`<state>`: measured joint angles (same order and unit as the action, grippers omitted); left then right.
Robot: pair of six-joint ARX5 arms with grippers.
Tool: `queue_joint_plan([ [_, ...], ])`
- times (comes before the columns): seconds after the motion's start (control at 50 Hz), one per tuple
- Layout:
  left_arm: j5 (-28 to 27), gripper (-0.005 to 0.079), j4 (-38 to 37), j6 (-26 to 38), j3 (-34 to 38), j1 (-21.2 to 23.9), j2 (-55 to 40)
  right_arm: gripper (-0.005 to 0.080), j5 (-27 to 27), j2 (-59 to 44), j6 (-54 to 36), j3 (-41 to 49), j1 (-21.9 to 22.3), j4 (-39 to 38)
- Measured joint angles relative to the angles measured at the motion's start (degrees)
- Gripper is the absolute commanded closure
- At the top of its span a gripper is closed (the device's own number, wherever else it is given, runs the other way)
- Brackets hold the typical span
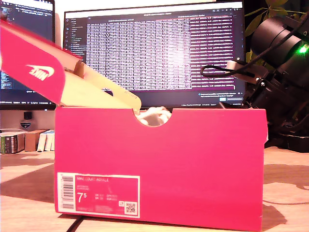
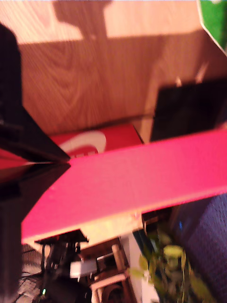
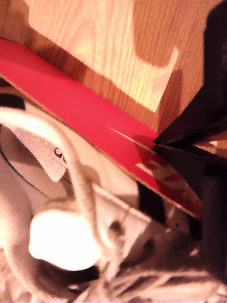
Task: Close the red shoebox by pushing the lid with your left arm and holding the box in place with your right arm
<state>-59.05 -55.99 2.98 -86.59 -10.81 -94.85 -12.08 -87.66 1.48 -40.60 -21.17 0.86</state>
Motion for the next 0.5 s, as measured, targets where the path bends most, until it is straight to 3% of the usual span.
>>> queue_joint_plan([
  [0.5, -7.43, 0.0762, 1.27, -0.11, -1.36, 3.76, 0.66, 0.0764, 0.02, 0.0, 0.0, 0.0, 0.0, -0.02],
])
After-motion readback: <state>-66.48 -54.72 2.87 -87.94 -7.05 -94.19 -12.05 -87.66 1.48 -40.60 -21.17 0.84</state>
